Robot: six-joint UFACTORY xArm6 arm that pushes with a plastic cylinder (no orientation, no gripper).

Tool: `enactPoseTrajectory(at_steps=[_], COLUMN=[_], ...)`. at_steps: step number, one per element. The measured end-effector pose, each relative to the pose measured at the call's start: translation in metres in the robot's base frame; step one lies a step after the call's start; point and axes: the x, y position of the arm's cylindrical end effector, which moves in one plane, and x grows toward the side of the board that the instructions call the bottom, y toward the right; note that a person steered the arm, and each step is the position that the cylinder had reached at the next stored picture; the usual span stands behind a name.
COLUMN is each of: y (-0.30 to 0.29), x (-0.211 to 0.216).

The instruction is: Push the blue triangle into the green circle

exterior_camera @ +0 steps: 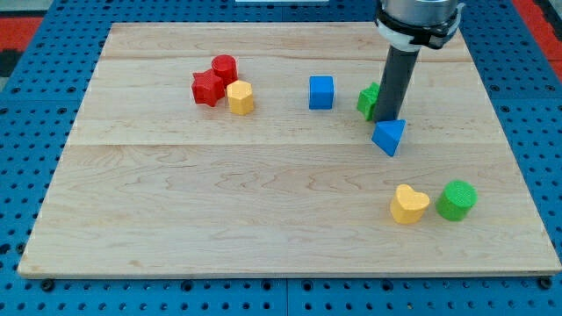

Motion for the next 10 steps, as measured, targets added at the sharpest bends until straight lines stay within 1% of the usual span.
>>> enactPoseTrajectory(at_steps=[1,3,5,9,10], y=[0.002,-0.004,-0.025,-0.026,-0.028], x=[0.016,0.017,0.018,0.073,0.056])
